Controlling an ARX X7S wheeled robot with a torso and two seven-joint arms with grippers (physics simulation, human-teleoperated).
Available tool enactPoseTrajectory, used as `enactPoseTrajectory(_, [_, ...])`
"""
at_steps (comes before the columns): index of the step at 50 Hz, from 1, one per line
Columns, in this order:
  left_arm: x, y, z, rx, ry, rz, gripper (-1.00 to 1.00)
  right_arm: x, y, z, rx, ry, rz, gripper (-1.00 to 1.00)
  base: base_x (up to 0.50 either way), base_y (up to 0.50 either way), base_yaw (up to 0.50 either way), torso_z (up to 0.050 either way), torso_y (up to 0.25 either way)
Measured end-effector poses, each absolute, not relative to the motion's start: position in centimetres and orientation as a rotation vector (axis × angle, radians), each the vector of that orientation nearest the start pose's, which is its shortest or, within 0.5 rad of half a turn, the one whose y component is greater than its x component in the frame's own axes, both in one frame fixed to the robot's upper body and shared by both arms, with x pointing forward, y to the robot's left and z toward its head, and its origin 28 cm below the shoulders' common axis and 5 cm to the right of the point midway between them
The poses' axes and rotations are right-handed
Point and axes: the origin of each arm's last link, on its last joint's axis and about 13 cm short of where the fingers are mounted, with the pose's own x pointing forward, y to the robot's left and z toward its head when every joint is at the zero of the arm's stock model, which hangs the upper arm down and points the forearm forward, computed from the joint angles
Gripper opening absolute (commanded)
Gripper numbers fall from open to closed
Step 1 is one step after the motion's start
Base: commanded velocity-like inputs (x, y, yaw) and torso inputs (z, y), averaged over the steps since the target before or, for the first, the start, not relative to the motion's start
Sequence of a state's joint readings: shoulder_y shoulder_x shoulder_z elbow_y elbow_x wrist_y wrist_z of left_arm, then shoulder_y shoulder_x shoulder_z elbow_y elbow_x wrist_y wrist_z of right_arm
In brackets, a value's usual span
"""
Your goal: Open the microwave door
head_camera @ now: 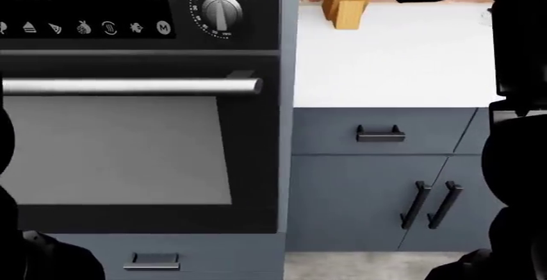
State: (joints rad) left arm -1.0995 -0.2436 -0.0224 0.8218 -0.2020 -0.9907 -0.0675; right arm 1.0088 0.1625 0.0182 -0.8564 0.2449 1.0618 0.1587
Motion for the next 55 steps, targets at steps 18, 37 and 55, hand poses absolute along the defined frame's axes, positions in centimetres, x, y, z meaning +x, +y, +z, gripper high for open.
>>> enactPoseTrajectory(18, [23.0,24.0,38.2,0.119,-0.814,0.017,1.00,22.8,-10.9,32.7,-0.035,-0.780,-0.005,1.00,0.00,0.00,0.00,0.000,0.000])
enactPoseTrajectory(37, [24.8,23.8,44.1,0.186,-0.715,-0.028,1.00,22.5,-10.9,32.6,-0.029,-0.777,0.002,1.00,0.00,0.00,0.00,0.000,0.000])
enactPoseTrajectory(55, [27.3,23.9,46.9,0.238,-0.664,-0.013,1.00,22.4,-11.0,32.7,-0.031,-0.779,-0.002,1.00,0.00,0.00,0.00,0.000,0.000])
